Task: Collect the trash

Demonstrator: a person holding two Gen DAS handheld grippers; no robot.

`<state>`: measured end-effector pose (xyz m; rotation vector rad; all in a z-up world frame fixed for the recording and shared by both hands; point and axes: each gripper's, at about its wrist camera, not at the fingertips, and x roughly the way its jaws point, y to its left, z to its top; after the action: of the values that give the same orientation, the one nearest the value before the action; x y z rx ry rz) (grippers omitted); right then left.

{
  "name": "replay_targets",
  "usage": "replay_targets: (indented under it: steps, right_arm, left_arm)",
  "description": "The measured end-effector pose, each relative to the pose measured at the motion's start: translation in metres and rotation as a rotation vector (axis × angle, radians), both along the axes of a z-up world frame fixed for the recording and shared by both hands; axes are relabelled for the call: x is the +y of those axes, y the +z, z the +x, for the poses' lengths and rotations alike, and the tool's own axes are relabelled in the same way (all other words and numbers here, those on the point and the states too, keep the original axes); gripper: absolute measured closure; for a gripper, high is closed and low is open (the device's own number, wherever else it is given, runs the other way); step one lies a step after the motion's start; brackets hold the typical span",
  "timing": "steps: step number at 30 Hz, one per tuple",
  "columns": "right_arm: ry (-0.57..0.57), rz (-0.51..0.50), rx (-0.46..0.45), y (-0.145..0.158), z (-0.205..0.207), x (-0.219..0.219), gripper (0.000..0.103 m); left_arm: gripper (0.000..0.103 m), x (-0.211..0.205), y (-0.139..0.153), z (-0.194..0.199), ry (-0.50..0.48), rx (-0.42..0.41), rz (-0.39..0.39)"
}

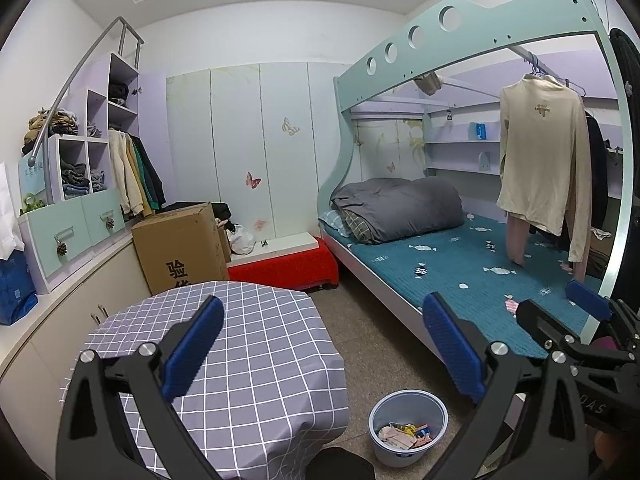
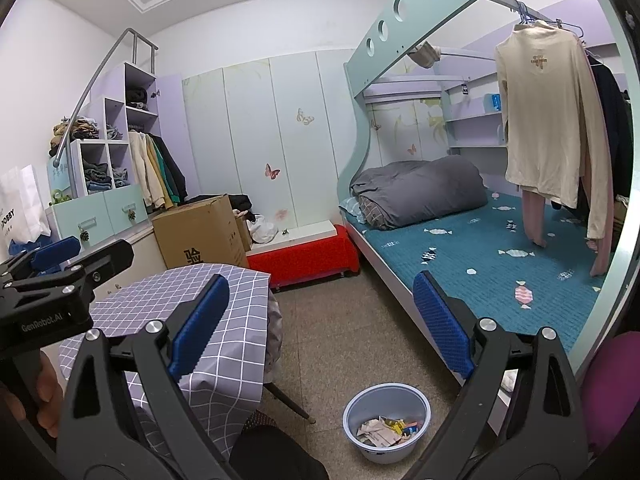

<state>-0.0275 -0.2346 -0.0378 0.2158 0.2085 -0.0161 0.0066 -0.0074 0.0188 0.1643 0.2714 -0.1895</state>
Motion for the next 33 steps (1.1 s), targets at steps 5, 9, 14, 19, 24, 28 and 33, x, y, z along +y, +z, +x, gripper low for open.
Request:
replay_targets:
  steps: [5,9,14,19,24,28,33]
  right_arm:
    - [0.0,0.002,0.002,-0.0009,-0.0008,-0.0002,0.012]
    - [0.0,0.003,0.003,-0.0009,-0.0006,-0.0006,0.012]
    - [0.001,0.007,0.007,-0.0026,-0.0021,-0.0011,0.012]
    - [0.0,0.006,0.008,-0.0038,-0.003,-0.0012,0.012]
    - [-0.001,0.01,0.011,-0.0052,-0.0029,-0.0015,0.012]
    - [-0.001,0.008,0.011,-0.0056,-0.0035,-0.0013,0.012]
    - [-0.001,0.008,0.013,-0.0054,-0.003,-0.0014,0.012]
  left_arm:
    - [0.005,-0.0004,-0.0006,0.0001,0.0,0.001,-0.001]
    - [0.005,-0.0003,-0.0005,0.0002,0.001,0.0,0.0]
    - [0.005,0.0001,-0.0009,0.0004,0.001,0.002,0.0]
    - [0.005,-0.001,-0.0016,0.0001,0.002,0.002,-0.001]
    - [0.005,-0.0017,-0.0013,0.0,0.004,0.004,-0.001]
    - [0.005,-0.0018,-0.0033,-0.0006,0.003,0.005,-0.002]
    - [0.005,-0.0022,-0.0042,-0.0004,0.001,0.007,-0.001]
